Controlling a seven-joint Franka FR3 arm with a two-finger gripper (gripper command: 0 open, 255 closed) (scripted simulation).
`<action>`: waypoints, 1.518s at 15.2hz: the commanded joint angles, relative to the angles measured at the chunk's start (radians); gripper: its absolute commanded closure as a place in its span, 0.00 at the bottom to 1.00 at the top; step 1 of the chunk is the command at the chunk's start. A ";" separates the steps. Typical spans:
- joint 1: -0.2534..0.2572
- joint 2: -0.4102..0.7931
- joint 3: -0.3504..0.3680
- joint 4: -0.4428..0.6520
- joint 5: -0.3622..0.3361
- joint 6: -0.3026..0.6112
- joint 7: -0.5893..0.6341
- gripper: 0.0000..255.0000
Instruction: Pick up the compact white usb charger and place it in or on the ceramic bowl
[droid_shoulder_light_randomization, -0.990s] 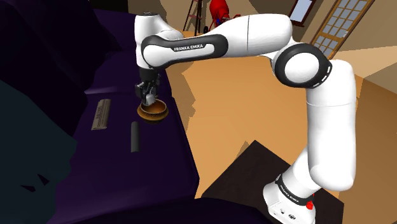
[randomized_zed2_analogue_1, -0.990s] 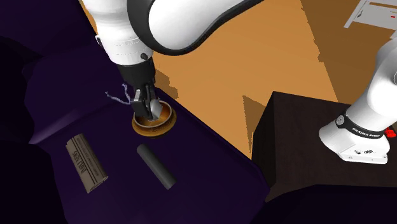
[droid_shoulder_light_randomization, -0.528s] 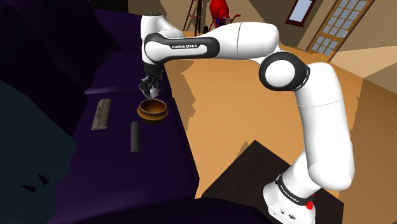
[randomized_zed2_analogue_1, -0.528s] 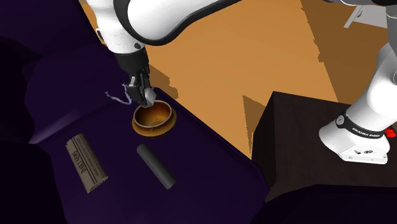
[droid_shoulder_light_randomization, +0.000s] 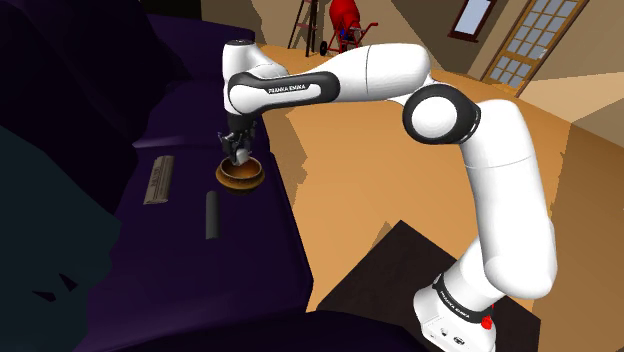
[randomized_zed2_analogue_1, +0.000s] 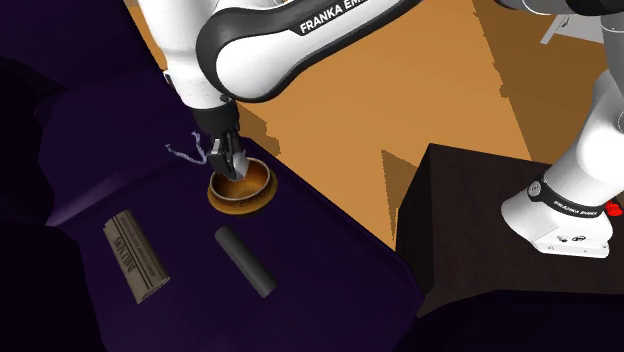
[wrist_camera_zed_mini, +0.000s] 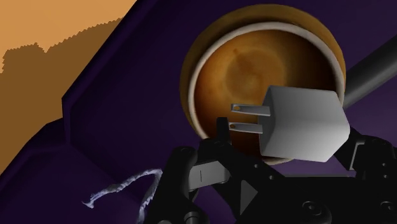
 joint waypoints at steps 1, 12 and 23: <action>0.002 0.009 -0.001 -0.011 -0.003 0.020 0.005 1.00; 0.002 0.021 -0.004 -0.024 -0.007 0.045 0.008 0.00; 0.006 -0.022 0.005 0.032 0.006 -0.053 -0.001 0.00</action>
